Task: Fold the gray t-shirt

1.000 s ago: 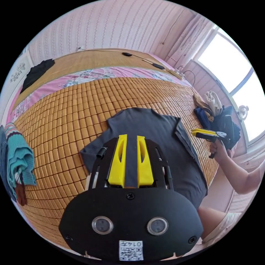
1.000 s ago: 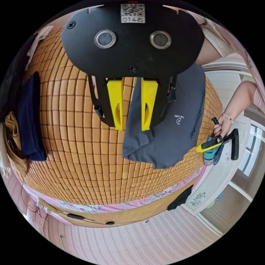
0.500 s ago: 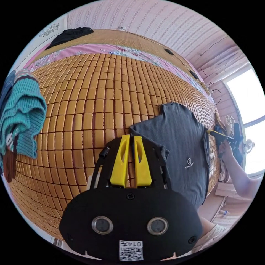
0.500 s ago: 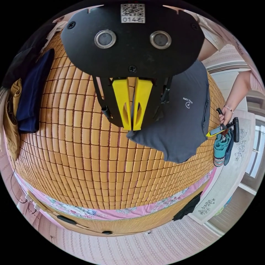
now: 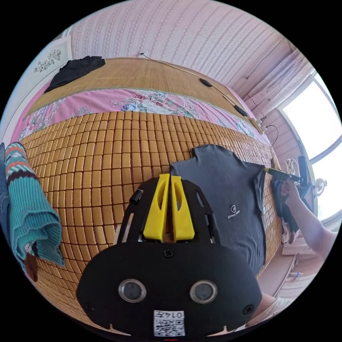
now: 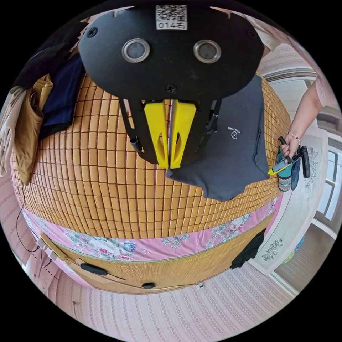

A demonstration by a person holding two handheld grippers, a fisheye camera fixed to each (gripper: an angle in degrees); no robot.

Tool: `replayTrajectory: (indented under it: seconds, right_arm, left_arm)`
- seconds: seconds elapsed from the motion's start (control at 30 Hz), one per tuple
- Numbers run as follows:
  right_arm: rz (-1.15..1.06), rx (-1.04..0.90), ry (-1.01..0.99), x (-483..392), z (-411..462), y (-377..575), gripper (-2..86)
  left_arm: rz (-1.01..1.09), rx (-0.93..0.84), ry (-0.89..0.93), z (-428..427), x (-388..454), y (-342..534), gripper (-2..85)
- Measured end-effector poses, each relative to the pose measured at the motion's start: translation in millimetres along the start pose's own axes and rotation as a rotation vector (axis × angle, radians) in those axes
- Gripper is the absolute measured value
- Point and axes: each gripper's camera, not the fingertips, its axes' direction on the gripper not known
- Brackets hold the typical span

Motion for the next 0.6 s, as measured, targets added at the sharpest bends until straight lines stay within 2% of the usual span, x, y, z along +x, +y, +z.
replayTrajectory:
  seconds: [0.17, 0.3, 0.4, 0.6]
  right_arm:
    - [-0.075, 0.092, -0.192, -10.8, -54.9, 33.5, 0.3]
    - [-0.076, 0.127, -0.279, -8.0, -96.3, 87.6, 0.3]
    - [0.012, 0.059, -0.281, 0.9, -105.7, 142.1, 0.4]
    - [0.279, -0.213, -0.226, 21.1, -33.5, 240.5, 0.4]
  left_arm:
    - [0.054, 0.095, 0.148, -58.5, 8.0, 28.2, -1.0]
    - [0.097, 0.11, 0.269, -111.9, 9.5, 87.8, -1.0]
    - [0.022, 0.013, 0.282, -126.2, 0.3, 144.6, -1.0]
    - [-0.182, -0.202, 0.304, -91.2, -21.2, 239.5, -1.0]
